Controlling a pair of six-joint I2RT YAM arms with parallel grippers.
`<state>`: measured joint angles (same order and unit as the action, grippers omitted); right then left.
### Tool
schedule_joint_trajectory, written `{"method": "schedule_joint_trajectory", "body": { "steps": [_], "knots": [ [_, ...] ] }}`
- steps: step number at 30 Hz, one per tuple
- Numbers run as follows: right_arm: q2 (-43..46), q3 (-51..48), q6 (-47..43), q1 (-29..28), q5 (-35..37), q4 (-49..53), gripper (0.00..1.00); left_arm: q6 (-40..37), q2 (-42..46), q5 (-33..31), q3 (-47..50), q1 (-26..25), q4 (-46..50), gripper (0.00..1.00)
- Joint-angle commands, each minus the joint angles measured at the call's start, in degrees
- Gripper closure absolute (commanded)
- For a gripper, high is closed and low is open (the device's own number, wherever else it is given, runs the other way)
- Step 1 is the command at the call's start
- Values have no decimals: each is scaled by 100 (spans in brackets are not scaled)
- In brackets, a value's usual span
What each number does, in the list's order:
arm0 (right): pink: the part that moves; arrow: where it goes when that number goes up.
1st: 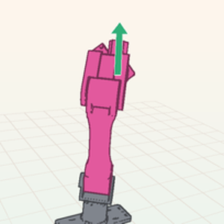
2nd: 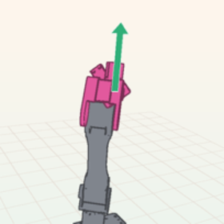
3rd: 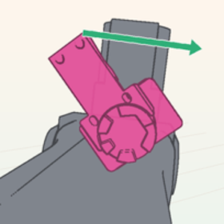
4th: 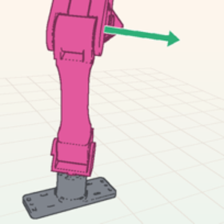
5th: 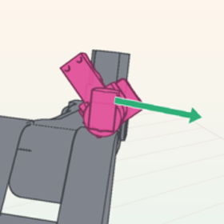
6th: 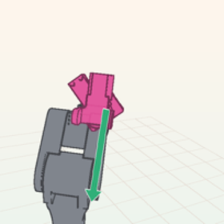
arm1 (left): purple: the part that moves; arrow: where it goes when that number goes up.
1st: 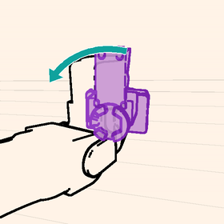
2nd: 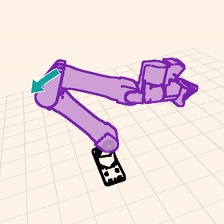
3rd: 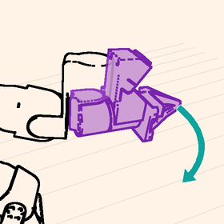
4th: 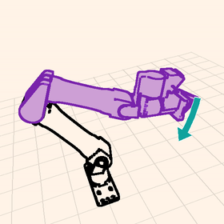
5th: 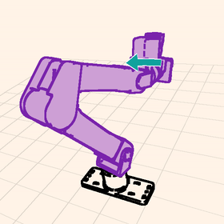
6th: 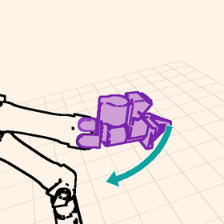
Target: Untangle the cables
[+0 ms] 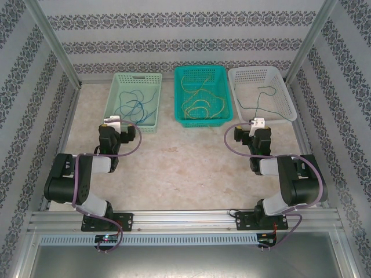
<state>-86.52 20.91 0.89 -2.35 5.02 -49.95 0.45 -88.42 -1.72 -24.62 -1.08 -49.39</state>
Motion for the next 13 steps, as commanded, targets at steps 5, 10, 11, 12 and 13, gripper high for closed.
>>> {"method": "schedule_joint_trajectory", "body": {
  "steps": [5, 10, 11, 12, 13],
  "knots": [
    [9, 149, 35, 71, -189, -45, 2, 27, -81, 25, 97, 82, 209, 1],
    [29, 120, 30, 77, -178, -64, 2, -8, -103, 92, 81, 82, 187, 1],
    [34, 116, 25, 68, -176, -84, 2, -2, -100, 92, 91, 82, 170, 1],
    [24, 122, 32, 72, -168, -78, 2, 4, -96, 93, 87, 82, 198, 1],
    [33, 120, 28, 70, -177, -76, 2, 1, -105, 93, 90, 82, 175, 1]
  ]
}}
